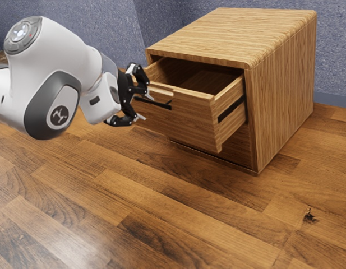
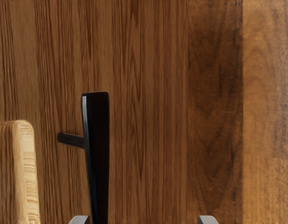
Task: Pull the drawer handle with one arm to open the drawer
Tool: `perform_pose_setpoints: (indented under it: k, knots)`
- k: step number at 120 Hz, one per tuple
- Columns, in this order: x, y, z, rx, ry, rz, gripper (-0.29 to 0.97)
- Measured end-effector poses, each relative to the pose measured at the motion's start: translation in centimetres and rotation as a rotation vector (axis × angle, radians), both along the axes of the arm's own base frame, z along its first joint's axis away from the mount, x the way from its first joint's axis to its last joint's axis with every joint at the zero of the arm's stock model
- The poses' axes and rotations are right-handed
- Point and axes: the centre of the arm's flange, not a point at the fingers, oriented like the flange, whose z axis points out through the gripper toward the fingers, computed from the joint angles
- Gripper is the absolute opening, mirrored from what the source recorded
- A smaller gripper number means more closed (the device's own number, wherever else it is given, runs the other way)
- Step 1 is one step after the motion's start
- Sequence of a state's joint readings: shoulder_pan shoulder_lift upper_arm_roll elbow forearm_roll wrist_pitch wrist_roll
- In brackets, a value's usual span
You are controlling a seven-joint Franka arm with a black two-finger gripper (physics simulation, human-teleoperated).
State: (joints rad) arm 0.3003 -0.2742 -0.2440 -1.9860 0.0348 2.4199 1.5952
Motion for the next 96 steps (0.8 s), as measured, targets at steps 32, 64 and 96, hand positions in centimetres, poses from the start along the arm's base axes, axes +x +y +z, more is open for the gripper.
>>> perform_pose_setpoints:
  k: [32, 64, 96]
  knots:
    - [-1.02, -0.11, 0.19, 0.003, -0.004, 0.006, 0.26]
    - [-0.96, -0.09, 0.13, -0.003, -0.003, 0.008, 0.26]
    - [-0.71, -0.04, 0.02, -0.007, -0.003, 0.009, 0.26]
